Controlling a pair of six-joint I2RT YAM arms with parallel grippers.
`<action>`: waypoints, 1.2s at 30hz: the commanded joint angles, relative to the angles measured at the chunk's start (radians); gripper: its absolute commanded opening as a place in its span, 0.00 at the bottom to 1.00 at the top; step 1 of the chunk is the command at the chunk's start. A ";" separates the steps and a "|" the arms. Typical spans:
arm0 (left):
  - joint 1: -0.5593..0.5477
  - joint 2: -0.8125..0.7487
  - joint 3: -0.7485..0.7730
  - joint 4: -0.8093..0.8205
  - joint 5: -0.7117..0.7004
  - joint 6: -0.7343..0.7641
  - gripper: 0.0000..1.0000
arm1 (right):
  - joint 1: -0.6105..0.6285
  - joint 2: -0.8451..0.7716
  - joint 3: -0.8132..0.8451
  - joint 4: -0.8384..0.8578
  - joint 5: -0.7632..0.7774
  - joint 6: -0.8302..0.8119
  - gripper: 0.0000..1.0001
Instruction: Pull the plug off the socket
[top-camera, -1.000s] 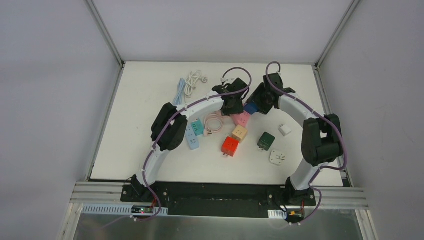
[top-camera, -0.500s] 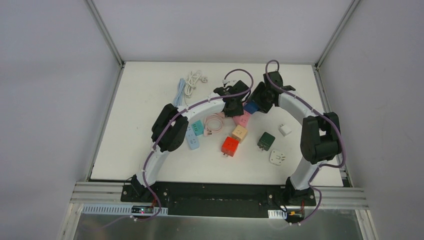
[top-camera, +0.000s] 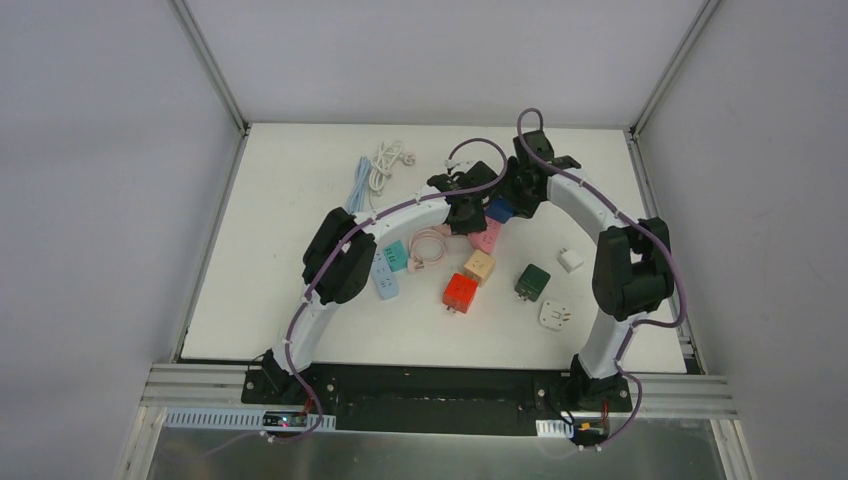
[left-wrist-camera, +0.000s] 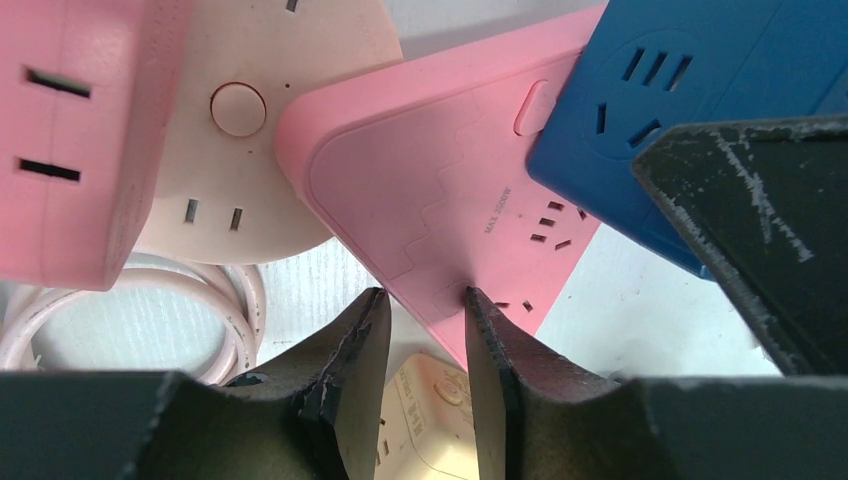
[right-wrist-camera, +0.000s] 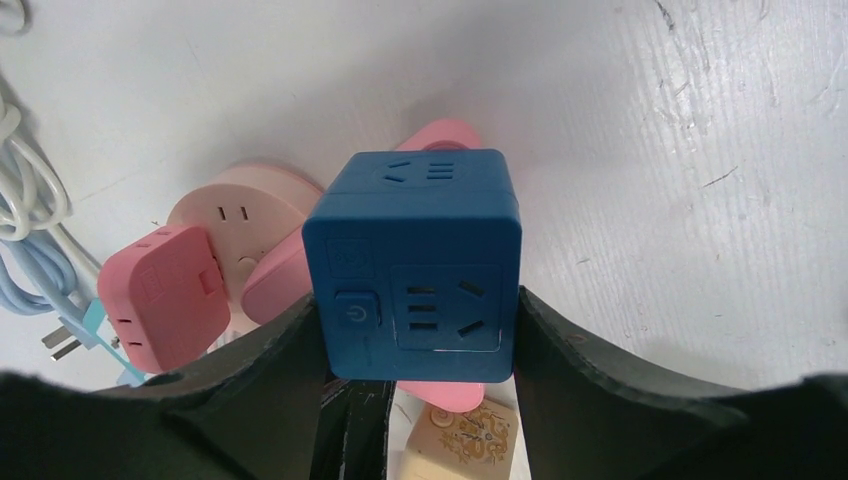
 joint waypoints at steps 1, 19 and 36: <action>0.000 0.027 -0.039 -0.159 -0.052 0.013 0.34 | -0.043 -0.068 -0.029 0.024 -0.058 -0.020 0.00; 0.000 0.032 -0.042 -0.165 -0.045 0.005 0.33 | -0.002 -0.019 -0.020 -0.051 0.078 0.024 0.00; 0.013 0.029 -0.056 -0.149 0.036 -0.047 0.32 | -0.091 -0.213 -0.291 0.390 -0.413 0.044 0.00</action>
